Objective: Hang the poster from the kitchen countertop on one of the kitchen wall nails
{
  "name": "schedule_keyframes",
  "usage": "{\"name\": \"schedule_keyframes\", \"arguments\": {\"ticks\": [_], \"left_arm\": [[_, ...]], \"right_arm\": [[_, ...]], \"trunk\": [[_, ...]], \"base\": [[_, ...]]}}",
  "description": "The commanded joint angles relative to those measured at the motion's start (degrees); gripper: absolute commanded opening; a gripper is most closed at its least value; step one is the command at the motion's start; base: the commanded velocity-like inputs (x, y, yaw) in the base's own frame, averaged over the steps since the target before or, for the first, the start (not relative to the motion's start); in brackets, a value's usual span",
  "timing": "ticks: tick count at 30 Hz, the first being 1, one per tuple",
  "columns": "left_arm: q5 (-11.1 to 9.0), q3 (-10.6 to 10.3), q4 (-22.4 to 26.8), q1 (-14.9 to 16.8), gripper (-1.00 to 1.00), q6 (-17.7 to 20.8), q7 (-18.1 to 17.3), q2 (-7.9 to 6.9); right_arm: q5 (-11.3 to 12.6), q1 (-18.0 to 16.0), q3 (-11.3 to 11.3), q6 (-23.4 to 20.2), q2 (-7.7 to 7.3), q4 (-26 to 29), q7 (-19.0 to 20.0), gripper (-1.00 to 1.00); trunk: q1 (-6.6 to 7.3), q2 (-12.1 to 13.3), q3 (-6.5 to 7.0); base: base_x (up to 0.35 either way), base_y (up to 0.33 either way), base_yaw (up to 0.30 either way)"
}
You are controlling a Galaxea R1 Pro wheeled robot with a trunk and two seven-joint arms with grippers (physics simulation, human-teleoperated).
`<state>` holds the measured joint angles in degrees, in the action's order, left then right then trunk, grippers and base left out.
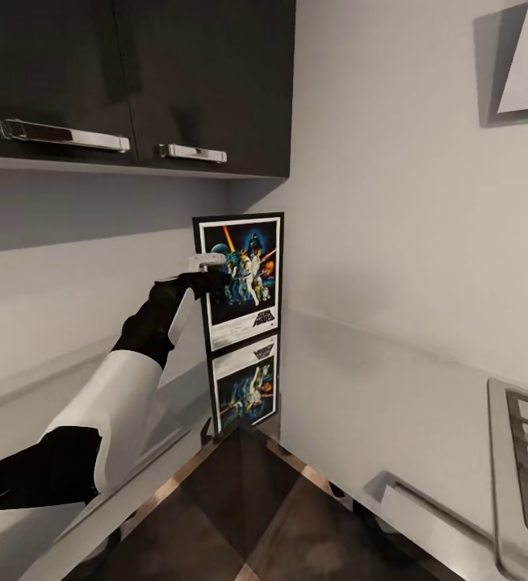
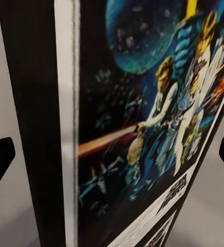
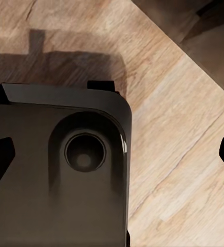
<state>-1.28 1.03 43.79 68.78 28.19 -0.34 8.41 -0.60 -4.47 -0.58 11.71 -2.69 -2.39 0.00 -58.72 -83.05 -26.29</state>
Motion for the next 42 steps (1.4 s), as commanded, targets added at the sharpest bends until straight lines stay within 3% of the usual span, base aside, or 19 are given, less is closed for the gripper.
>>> {"name": "schedule_keyframes", "arguments": {"ticks": [1,42], "left_arm": [[-0.1,0.1,0.1,0.0,1.00,0.3,0.0,0.03],[0.0,0.2,0.1,0.0,1.00,0.4,0.0,-0.14]], "right_arm": [[-0.1,-0.1,-0.1,0.4,0.00,-0.2,0.0,1.00],[0.0,-0.1,-0.2,0.4,-0.03,-0.2,0.0,1.00]], "trunk": [[-0.01,0.0,-0.06],[-0.01,0.0,-0.06]], "base": [[0.040,0.000,0.000],[0.008,0.004,0.000]]}}
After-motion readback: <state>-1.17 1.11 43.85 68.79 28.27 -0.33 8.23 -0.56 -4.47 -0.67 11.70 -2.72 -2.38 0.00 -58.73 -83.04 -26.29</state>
